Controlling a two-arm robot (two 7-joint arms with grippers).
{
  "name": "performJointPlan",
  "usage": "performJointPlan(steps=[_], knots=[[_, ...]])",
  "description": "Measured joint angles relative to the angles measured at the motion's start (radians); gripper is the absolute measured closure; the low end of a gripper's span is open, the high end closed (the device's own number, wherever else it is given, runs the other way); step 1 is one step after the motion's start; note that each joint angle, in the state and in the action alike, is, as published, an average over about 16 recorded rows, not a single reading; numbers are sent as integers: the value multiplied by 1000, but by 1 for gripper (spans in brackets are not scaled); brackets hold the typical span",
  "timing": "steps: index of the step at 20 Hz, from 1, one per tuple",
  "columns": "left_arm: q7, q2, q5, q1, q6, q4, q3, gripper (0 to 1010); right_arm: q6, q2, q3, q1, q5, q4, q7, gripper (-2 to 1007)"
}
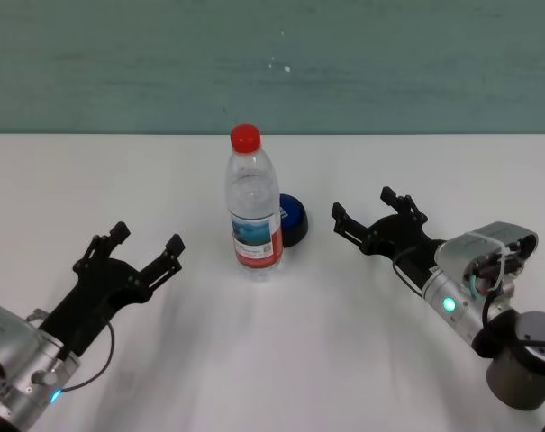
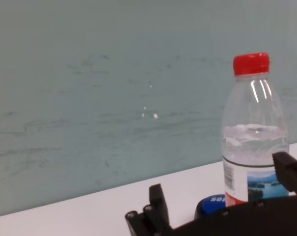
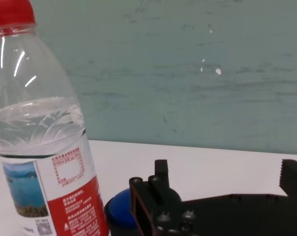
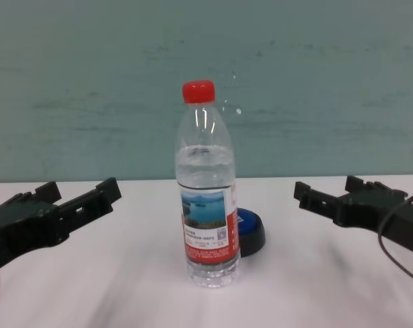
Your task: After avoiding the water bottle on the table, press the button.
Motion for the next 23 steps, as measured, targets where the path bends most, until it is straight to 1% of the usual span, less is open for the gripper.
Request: performJointPlan(steps=[6, 23], knots=[[0, 0, 0, 0, 0, 0, 0, 0, -2, -3, -2, -6, -6, -5, -8, 1], [0, 0, 0, 0, 0, 0, 0, 0, -2, -1, -3, -4, -7, -3, -5, 1]])
